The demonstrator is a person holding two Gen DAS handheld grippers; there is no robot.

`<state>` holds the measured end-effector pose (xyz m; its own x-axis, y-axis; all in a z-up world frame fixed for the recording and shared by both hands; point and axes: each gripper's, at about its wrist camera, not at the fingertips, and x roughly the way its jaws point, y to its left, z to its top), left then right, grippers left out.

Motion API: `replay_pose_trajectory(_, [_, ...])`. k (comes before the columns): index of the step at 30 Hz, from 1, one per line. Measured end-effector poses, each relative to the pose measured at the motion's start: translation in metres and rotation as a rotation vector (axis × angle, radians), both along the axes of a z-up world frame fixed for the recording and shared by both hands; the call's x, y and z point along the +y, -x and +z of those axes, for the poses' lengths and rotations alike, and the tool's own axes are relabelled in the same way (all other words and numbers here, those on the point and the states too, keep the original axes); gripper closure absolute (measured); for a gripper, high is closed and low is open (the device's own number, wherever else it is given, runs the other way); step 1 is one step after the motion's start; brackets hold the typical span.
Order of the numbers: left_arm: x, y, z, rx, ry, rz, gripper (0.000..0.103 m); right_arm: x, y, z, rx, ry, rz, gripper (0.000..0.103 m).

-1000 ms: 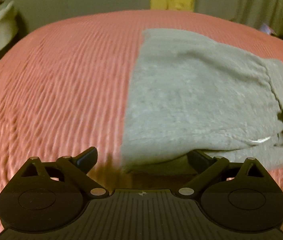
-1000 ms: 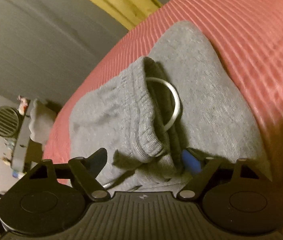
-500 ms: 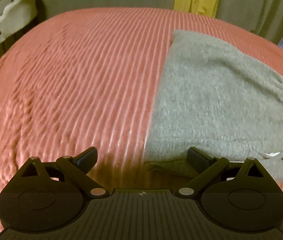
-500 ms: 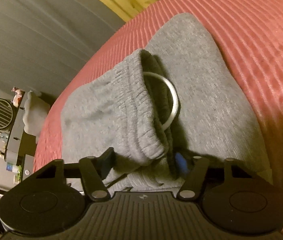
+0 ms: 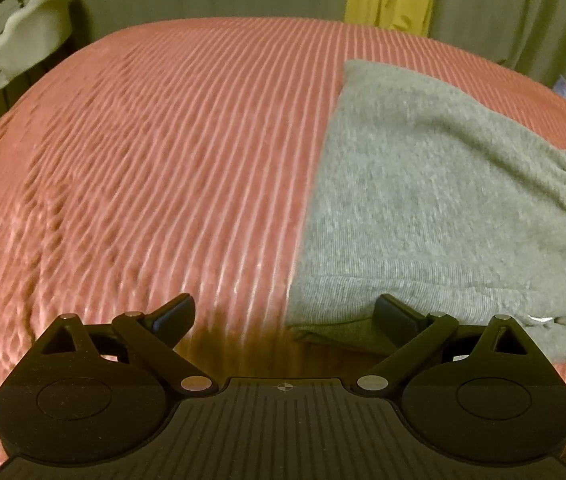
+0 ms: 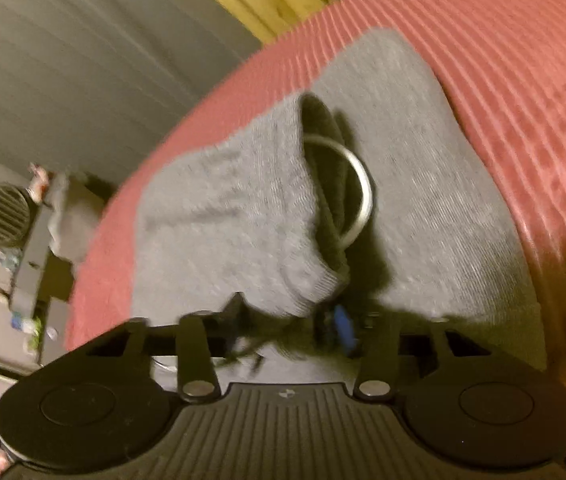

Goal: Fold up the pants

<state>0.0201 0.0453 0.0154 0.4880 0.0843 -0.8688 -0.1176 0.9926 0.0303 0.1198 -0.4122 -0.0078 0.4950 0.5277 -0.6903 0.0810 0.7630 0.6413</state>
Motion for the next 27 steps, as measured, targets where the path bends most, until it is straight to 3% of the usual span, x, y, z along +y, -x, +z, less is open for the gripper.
replay_pose_trajectory(9, [0.003,-0.001,-0.002,0.003,0.012,0.008,0.003,-0.011,0.005,0.006,0.049,-0.030,-0.051,0.024])
replay_pose_trajectory(16, [0.002,-0.001,-0.002,0.000,0.010,0.009,0.003,-0.023,0.010,-0.007,0.175,-0.246,-0.171,0.010])
replay_pose_trajectory(21, [0.000,-0.001,-0.003,0.000,-0.007,0.002,0.003,-0.014,0.005,-0.017,0.138,-0.281,-0.221,0.005])
replay_pose_trajectory(23, [-0.001,-0.001,-0.003,-0.003,-0.014,0.001,0.003,-0.006,0.002,-0.019,0.101,-0.276,-0.222,0.011])
replay_pose_trajectory(24, [-0.001,0.000,-0.002,-0.005,-0.016,0.002,0.003,-0.002,0.001,-0.020,0.090,-0.250,-0.222,0.027])
replay_pose_trajectory(25, [0.000,0.000,-0.002,-0.006,-0.013,0.001,0.003,0.004,-0.001,-0.018,0.082,-0.207,-0.213,0.056])
replay_pose_trajectory(27, [0.001,0.000,-0.002,-0.006,-0.005,0.003,0.003,0.009,0.000,-0.017,0.059,-0.158,-0.194,0.062])
